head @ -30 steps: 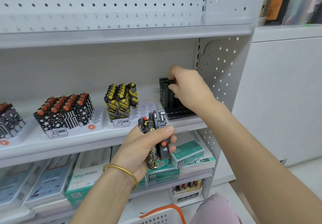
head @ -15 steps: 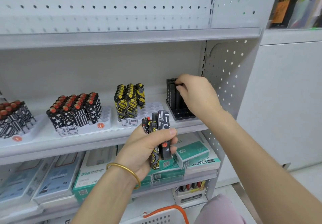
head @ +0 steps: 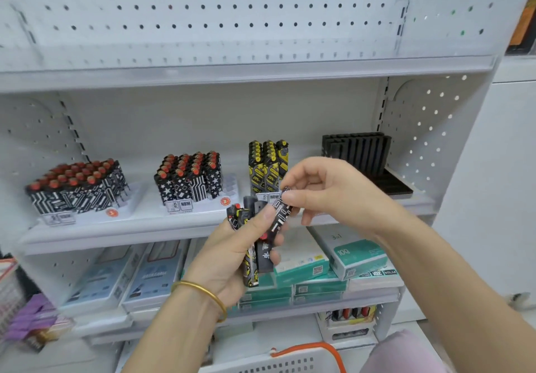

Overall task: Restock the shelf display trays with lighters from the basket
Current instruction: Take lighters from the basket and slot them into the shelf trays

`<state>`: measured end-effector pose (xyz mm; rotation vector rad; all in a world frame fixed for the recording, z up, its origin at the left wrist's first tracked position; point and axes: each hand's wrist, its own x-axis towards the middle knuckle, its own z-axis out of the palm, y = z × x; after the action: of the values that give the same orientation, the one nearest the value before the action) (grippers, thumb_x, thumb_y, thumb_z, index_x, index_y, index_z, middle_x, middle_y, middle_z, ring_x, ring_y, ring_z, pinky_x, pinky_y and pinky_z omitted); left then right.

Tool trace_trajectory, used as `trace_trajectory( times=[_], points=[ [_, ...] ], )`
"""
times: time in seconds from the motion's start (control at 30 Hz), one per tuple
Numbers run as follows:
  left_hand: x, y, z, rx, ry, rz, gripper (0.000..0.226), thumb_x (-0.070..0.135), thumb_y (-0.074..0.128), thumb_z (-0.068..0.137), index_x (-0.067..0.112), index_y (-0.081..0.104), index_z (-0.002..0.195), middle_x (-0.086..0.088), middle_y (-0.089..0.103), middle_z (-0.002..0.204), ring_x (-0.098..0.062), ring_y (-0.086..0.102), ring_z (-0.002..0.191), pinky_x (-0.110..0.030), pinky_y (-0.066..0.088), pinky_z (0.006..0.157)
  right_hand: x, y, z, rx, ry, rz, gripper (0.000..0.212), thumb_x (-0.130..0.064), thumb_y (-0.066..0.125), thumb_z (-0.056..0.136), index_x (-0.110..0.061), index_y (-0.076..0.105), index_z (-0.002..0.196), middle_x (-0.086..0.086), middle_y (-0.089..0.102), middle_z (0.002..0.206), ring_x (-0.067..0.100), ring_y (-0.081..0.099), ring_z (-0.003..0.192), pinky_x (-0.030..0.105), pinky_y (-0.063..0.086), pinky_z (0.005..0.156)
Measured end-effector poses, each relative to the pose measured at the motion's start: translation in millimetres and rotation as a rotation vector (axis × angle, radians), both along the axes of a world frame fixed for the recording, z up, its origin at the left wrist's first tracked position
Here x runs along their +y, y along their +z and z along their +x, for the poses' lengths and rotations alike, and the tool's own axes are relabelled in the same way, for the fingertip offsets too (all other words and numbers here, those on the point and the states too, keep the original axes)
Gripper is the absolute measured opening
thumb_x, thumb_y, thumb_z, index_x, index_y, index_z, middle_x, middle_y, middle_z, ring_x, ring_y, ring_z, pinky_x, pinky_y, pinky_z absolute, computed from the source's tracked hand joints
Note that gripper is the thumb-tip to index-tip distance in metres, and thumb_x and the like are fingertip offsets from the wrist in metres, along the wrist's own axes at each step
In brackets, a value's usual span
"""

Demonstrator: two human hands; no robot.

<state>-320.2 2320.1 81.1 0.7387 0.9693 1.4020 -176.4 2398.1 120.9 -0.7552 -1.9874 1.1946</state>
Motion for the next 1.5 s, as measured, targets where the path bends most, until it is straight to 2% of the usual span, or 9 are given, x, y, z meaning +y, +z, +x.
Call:
trace_trajectory(
  times=[0.17,0.27,0.4,0.53,0.7,0.87,1.03,1.3,1.5],
  points=[
    [-10.5,0.6,-35.1,-0.015,0.205,0.007,0.02,0.003,0.068,0.066,0.004,0.059,0.084,-0.01,0.058,0.064,-0.011,0.053,0.047,-0.018,0.043,0.038,-11.8,-9.8,-25.5,0.077,-0.057,-0.078,0.017,0.004,0.067,0.08,-0.004,0.051,0.079,0.011,0.061,0.072,0.019,0.068,0.063,0.028,0.055,0.053],
    [-13.7,-0.2,-46.4,0.004,0.258,0.029,0.009,-0.004,0.061,0.08,0.003,0.058,0.084,-0.009,0.054,0.06,-0.012,0.051,0.047,-0.019,0.043,0.038,-16.5,-10.0,-42.3,0.008,0.029,-0.121,0.021,0.009,0.061,0.082,-0.007,0.058,0.094,0.007,0.058,0.077,0.024,0.068,0.067,0.034,0.058,0.061],
    [-15.1,1.6,-53.7,0.033,0.272,0.063,0.01,-0.005,0.059,0.084,0.005,0.06,0.084,-0.004,0.058,0.058,-0.011,0.053,0.049,-0.02,0.044,0.04,-22.8,-7.5,-57.3,-0.06,0.143,-0.133,0.05,0.015,0.05,0.083,-0.016,0.057,0.122,0.001,0.054,0.088,0.032,0.068,0.076,0.038,0.059,0.072],
    [-15.7,2.7,-58.8,0.023,0.254,0.072,0.011,-0.004,0.059,0.085,0.006,0.06,0.082,-0.004,0.06,0.058,-0.012,0.054,0.051,-0.021,0.045,0.042,-23.9,-1.2,-65.2,-0.091,0.169,-0.118,0.052,0.016,0.047,0.084,-0.021,0.059,0.119,0.002,0.053,0.087,0.029,0.068,0.074,0.039,0.059,0.073],
    [-18.2,-0.5,-65.0,-0.065,0.218,0.023,0.011,-0.006,0.058,0.082,0.004,0.056,0.086,-0.009,0.056,0.061,-0.017,0.05,0.052,-0.021,0.044,0.041,-11.1,11.0,-79.9,-0.121,-0.047,0.269,0.033,0.0,0.062,0.083,-0.028,0.054,0.1,0.007,0.054,0.087,0.023,0.058,0.074,0.04,0.057,0.071],
    [-19.7,-4.0,-67.7,-0.083,0.193,0.007,0.011,-0.007,0.058,0.08,0.003,0.054,0.08,-0.012,0.055,0.064,-0.02,0.05,0.055,-0.021,0.043,0.041,3.9,20.3,-104.9,-0.265,-0.195,0.632,0.024,-0.008,0.06,0.083,-0.022,0.053,0.101,0.002,0.062,0.088,0.024,0.058,0.082,0.041,0.049,0.078],
    [-22.2,-6.6,-71.3,-0.086,0.183,0.007,0.011,-0.008,0.057,0.082,0.002,0.053,0.086,-0.01,0.056,0.061,-0.021,0.052,0.058,-0.022,0.044,0.041,15.8,18.8,-122.0,-0.45,-0.208,0.731,0.023,-0.008,0.06,0.085,-0.015,0.059,0.107,0.001,0.052,0.091,0.027,0.054,0.093,0.037,0.045,0.081],
    [-23.4,-11.6,-75.9,-0.061,0.161,-0.013,0.014,-0.007,0.059,0.081,0.0,0.055,0.092,-0.011,0.058,0.062,-0.017,0.055,0.051,-0.022,0.047,0.042,23.7,26.1,-120.7,-0.539,-0.207,0.745,0.023,-0.003,0.061,0.084,-0.017,0.062,0.102,-0.001,0.05,0.088,0.023,0.055,0.084,0.033,0.047,0.076],
    [-23.9,-10.5,-74.7,-0.021,0.162,-0.012,0.022,-0.005,0.065,0.068,0.0,0.059,0.089,-0.013,0.062,0.065,-0.015,0.058,0.052,-0.022,0.048,0.043,17.5,25.5,-128.6,-0.655,-0.197,0.819,0.026,-0.005,0.058,0.087,-0.015,0.064,0.109,0.009,0.056,0.109,0.03,0.057,0.098,0.036,0.046,0.084]
  ],
)
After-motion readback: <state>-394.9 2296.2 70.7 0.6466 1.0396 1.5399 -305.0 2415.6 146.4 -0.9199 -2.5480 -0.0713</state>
